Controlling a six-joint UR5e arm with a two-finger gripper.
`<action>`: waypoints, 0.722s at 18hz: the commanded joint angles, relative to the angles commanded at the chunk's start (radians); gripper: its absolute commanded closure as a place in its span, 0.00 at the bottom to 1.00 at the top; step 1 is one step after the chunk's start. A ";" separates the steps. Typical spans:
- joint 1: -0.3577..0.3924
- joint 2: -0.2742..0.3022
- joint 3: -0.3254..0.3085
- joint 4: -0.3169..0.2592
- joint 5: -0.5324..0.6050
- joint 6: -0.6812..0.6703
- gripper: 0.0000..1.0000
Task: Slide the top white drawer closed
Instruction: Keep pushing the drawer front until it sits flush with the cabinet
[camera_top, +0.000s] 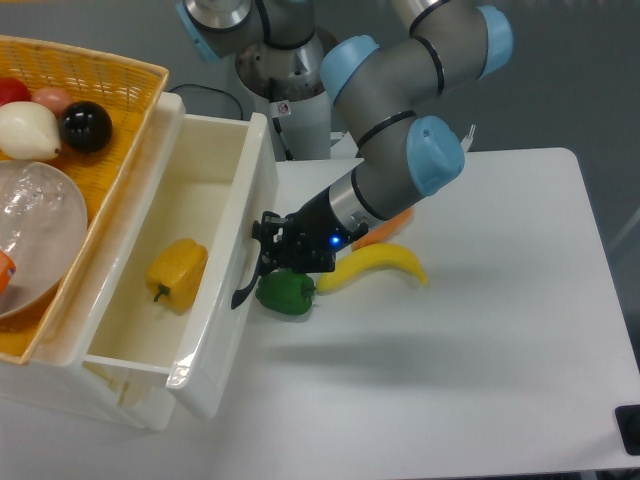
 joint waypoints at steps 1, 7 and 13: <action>-0.003 0.002 0.000 0.000 0.000 0.000 1.00; -0.011 -0.003 -0.005 0.011 0.000 -0.014 1.00; -0.017 -0.009 -0.005 0.012 0.000 -0.017 1.00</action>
